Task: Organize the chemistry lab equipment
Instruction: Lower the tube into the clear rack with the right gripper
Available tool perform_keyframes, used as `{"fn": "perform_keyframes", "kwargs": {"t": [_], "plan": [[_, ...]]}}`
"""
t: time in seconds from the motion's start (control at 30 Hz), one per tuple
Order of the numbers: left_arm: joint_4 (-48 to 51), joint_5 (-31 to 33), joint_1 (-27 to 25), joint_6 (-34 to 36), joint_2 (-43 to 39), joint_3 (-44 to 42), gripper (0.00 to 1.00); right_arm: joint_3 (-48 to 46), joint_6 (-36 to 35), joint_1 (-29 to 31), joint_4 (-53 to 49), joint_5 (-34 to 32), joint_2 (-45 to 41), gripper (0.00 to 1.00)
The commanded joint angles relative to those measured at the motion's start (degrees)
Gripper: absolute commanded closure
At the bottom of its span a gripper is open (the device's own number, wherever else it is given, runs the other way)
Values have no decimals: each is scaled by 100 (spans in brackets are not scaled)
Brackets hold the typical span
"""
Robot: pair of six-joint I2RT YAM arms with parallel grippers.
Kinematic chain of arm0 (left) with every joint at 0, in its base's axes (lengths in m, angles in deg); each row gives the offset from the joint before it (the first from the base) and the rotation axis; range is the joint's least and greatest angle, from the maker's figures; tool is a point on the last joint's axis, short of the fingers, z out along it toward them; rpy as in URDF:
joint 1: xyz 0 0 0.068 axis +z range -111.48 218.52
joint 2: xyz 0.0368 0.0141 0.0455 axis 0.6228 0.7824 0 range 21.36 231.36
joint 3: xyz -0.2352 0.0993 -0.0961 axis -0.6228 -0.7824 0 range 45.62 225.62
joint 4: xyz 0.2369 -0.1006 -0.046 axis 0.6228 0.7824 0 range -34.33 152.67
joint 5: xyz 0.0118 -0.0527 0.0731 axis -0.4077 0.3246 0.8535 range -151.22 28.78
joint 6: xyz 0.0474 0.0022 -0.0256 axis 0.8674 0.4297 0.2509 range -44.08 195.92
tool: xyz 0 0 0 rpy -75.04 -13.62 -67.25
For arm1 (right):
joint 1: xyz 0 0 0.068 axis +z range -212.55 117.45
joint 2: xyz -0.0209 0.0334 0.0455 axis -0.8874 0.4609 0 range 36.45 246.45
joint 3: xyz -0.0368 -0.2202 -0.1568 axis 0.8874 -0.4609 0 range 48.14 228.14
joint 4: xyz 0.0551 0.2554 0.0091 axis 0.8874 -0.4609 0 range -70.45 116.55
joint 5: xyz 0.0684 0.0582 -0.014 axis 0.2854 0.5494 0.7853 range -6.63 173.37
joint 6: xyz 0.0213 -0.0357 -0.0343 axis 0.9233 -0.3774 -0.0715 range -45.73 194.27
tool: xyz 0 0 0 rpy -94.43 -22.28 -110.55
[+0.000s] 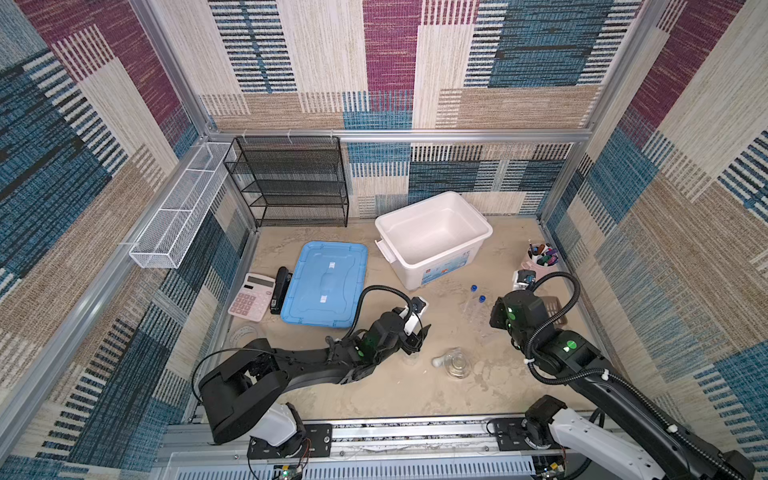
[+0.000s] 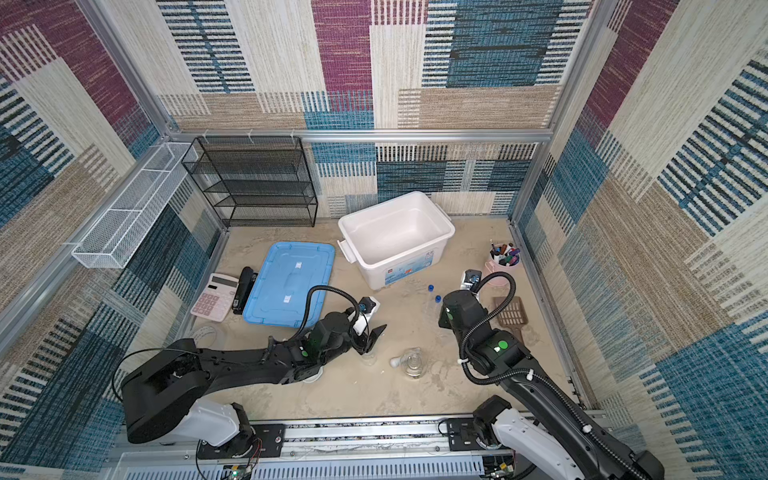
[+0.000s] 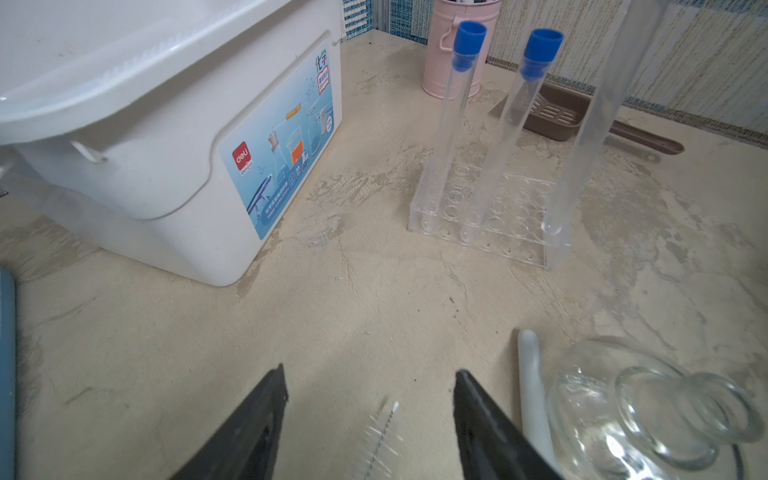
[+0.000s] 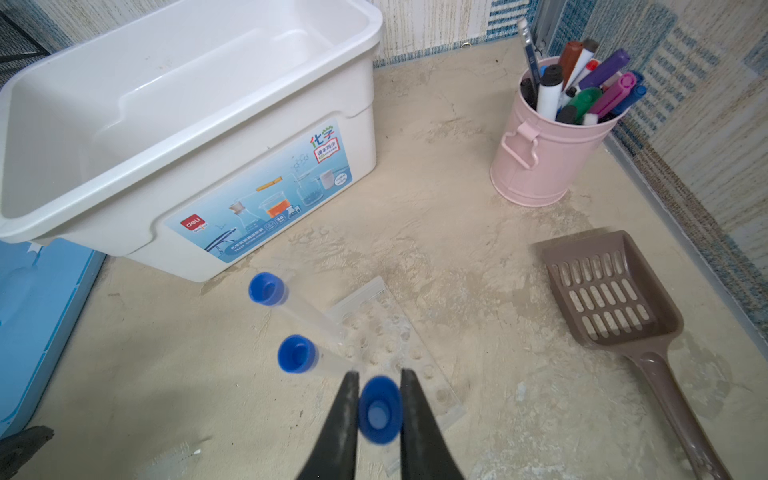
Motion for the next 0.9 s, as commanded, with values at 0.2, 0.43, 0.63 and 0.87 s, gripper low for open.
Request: {"fn": "perform_keyframes", "kwargs": {"t": [0.2, 0.43, 0.63, 0.87], "plan": [[-156, 84, 0, -66, 37, -31, 34, -275, -180, 10, 867, -183, -8, 89], [-135, 99, -4, -80, 29, -44, 34, -301, -272, 11, 870, -159, 110, 89], [-162, 84, 0, -99, 50, -40, 34, -349, -262, 14, 821, -157, 80, 89], [-146, 92, -7, -109, 29, -50, 34, -454, -232, 23, 948, -69, 101, 90]]}}
